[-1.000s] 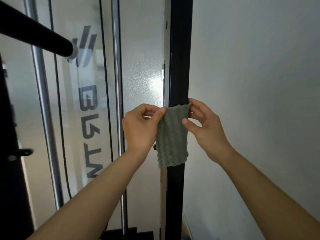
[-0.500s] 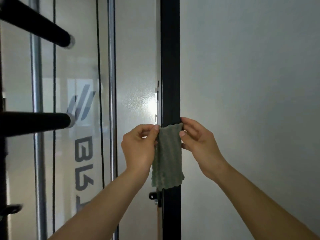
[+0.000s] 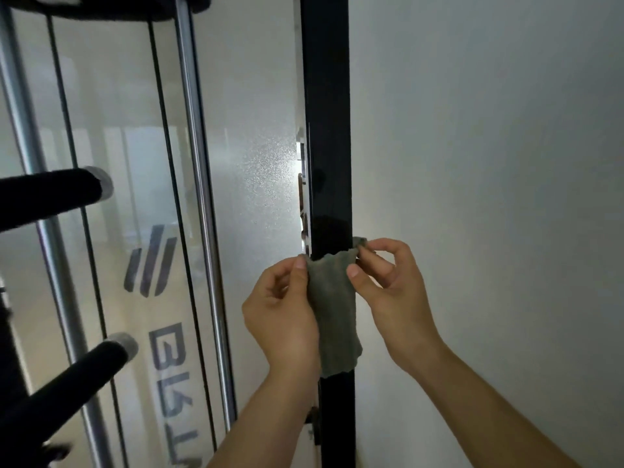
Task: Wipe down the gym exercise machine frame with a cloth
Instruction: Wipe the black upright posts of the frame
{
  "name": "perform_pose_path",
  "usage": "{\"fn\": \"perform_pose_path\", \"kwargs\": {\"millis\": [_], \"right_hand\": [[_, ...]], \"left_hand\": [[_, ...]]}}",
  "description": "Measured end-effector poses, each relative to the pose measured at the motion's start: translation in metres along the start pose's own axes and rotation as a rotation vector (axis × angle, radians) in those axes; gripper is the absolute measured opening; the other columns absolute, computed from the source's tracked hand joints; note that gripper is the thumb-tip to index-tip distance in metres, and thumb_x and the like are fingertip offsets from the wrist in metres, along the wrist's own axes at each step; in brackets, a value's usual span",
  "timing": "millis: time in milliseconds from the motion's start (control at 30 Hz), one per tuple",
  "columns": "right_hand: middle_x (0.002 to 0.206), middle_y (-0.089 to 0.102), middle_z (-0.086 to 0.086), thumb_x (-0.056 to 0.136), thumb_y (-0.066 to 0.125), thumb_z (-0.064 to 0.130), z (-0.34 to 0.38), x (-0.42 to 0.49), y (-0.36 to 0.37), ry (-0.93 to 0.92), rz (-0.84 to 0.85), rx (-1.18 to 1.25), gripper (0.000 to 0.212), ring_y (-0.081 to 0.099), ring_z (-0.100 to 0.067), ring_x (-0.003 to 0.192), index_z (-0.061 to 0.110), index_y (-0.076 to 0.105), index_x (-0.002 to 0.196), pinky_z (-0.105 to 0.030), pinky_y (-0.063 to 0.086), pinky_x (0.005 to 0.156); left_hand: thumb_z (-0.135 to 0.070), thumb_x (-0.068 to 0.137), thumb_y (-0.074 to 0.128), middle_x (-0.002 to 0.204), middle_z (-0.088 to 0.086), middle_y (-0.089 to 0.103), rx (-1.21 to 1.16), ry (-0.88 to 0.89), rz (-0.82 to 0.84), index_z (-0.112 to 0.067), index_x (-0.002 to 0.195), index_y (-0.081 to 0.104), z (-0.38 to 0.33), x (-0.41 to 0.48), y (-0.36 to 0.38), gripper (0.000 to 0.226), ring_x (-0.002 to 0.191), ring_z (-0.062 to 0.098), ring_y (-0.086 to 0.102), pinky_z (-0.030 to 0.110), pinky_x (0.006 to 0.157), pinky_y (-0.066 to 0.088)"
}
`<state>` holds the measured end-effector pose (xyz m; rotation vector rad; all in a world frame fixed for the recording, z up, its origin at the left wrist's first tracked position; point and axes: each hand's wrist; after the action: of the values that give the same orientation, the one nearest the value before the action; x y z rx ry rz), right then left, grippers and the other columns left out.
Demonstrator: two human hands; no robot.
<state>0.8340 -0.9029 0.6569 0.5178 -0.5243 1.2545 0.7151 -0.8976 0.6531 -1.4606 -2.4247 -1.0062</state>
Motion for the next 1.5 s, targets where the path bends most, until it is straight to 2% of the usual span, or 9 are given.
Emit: {"fn": "perform_pose_path", "kwargs": {"millis": [233, 467, 633, 700, 800, 867, 1033, 1267, 1500], "right_hand": [[0.118, 0.072, 0.002, 0.09, 0.072, 0.009, 0.049, 0.022, 0.0, 0.087, 0.029, -0.026, 0.031, 0.069, -0.009, 0.108, 0.022, 0.064, 0.117, -0.031, 0.056, 0.097], [0.117, 0.072, 0.002, 0.09, 0.071, 0.003, 0.113, 0.057, 0.001, 0.192, 0.057, -0.046, 0.035, 0.068, -0.005, 0.106, 0.027, 0.066, 0.115, -0.03, 0.055, 0.098], [0.115, 0.073, -0.001, 0.091, 0.068, -0.002, 0.15, 0.08, 0.006, 0.244, 0.025, -0.043, 0.032, 0.07, -0.012, 0.106, 0.019, 0.068, 0.115, -0.038, 0.055, 0.099], [0.116, 0.072, 0.0, 0.092, 0.067, -0.001, 0.168, 0.09, 0.008, 0.244, 0.02, -0.052, 0.032, 0.07, -0.01, 0.106, 0.018, 0.067, 0.117, -0.036, 0.055, 0.1], [0.114, 0.071, 0.007, 0.094, 0.066, 0.002, 0.197, 0.112, 0.012, 0.213, 0.011, -0.089, 0.033, 0.068, -0.005, 0.105, 0.029, 0.067, 0.112, -0.031, 0.055, 0.099], [0.115, 0.07, 0.008, 0.094, 0.066, 0.003, 0.216, 0.128, 0.014, 0.197, 0.013, -0.107, 0.033, 0.067, -0.007, 0.107, 0.032, 0.066, 0.111, -0.034, 0.055, 0.1], [0.115, 0.071, 0.003, 0.093, 0.066, 0.0, 0.256, 0.157, 0.017, 0.18, 0.019, -0.079, 0.035, 0.068, -0.012, 0.108, 0.03, 0.067, 0.11, -0.04, 0.055, 0.1], [0.108, 0.074, 0.007, 0.088, 0.07, -0.005, 0.302, 0.192, 0.019, 0.143, 0.017, -0.079, 0.037, 0.071, -0.008, 0.101, 0.018, 0.067, 0.117, -0.024, 0.057, 0.091], [0.105, 0.075, 0.005, 0.085, 0.074, -0.005, 0.343, 0.221, 0.023, 0.076, -0.004, -0.18, 0.036, 0.072, -0.01, 0.098, 0.016, 0.067, 0.113, -0.025, 0.057, 0.089]], "left_hand": [[-0.017, 0.093, 0.071, 0.078, -0.021, 0.072, 0.009, -0.165, -0.045, -0.021, 0.098, 0.072, -0.045, 0.009, 0.023, 0.007, 0.077, -0.001, 0.069, 0.021, 0.079, 0.056], [-0.017, 0.102, 0.056, 0.096, -0.018, 0.075, 0.067, -0.26, 0.043, -0.031, 0.105, 0.072, -0.107, 0.019, 0.044, 0.021, 0.093, -0.003, 0.068, 0.02, 0.09, 0.054], [0.009, 0.102, 0.043, 0.113, -0.01, 0.065, 0.039, -0.283, 0.138, -0.016, 0.129, 0.059, -0.158, 0.027, 0.07, 0.04, 0.081, -0.013, 0.067, 0.006, 0.06, 0.05], [0.011, 0.1, 0.045, 0.116, -0.009, 0.065, 0.075, -0.256, 0.158, -0.015, 0.132, 0.057, -0.176, 0.034, 0.079, 0.043, 0.085, -0.011, 0.067, 0.007, 0.061, 0.052], [0.007, 0.098, 0.054, 0.123, -0.007, 0.068, 0.151, -0.21, 0.164, -0.02, 0.131, 0.061, -0.199, 0.05, 0.09, 0.044, 0.11, 0.001, 0.066, 0.021, 0.091, 0.057], [0.004, 0.096, 0.058, 0.121, -0.008, 0.068, 0.175, -0.209, 0.156, -0.023, 0.128, 0.062, -0.215, 0.06, 0.098, 0.042, 0.111, 0.003, 0.065, 0.024, 0.099, 0.054], [-0.002, 0.093, 0.067, 0.109, -0.013, 0.068, 0.235, -0.173, 0.151, -0.022, 0.124, 0.064, -0.251, 0.086, 0.119, 0.037, 0.102, 0.002, 0.065, 0.012, 0.088, 0.053], [-0.01, 0.091, 0.072, 0.096, -0.015, 0.07, 0.282, -0.122, 0.136, -0.02, 0.113, 0.073, -0.293, 0.118, 0.145, 0.024, 0.092, 0.0, 0.067, 0.005, 0.079, 0.05], [-0.014, 0.09, 0.073, 0.092, -0.009, 0.073, 0.232, -0.091, 0.125, -0.022, 0.098, 0.074, -0.327, 0.143, 0.169, 0.011, 0.09, 0.008, 0.07, 0.029, 0.09, 0.058]]}}
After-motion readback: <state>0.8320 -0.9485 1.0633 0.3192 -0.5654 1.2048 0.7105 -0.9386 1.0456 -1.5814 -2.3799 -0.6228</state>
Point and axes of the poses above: each hand's wrist, its own x-axis towards the middle knuckle, its own y-axis out of the palm, z = x × y
